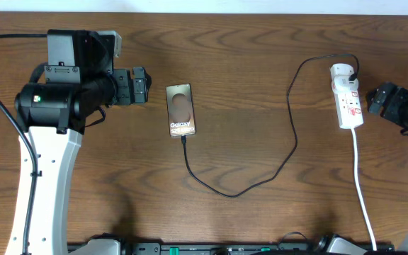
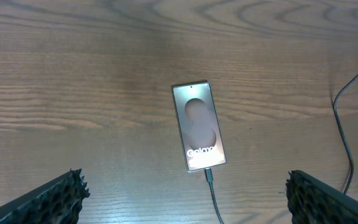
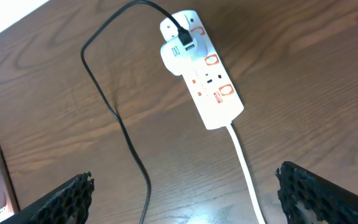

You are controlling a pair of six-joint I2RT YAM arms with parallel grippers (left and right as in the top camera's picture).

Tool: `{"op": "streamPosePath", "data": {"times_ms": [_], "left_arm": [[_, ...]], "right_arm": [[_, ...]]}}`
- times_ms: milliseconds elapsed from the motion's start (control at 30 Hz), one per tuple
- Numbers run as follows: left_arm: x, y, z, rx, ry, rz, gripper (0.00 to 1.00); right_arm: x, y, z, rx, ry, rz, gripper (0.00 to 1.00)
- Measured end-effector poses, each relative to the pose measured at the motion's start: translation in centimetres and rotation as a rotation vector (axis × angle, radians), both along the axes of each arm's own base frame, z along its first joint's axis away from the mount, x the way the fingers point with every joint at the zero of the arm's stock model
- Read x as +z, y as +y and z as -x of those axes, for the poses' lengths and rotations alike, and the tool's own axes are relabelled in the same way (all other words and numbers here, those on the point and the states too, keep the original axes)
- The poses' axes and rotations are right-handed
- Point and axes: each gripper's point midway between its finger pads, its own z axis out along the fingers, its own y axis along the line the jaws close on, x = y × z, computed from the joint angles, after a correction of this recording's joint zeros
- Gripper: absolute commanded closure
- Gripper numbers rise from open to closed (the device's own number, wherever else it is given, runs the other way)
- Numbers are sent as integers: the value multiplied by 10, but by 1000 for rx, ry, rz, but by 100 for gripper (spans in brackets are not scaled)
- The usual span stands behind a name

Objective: Plug charger to phone and switch on socket
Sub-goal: 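Move the right gripper over to the white power strip, then lower the right gripper onto the power strip's orange switch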

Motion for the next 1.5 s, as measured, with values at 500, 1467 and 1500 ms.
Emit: {"op": "streamPosePath", "data": {"times_ms": [500, 1467, 1500], "left_arm": [[0, 0, 0, 0, 0, 0, 0], [0, 0, 0, 0, 0, 0, 0], [0, 0, 0, 0, 0, 0, 0]], "right_arm": [[-10, -5, -11, 1, 7, -5, 1], [-79, -17, -33, 3, 160, -80, 6], [-82, -17, -35, 3, 164, -82, 6]]}}
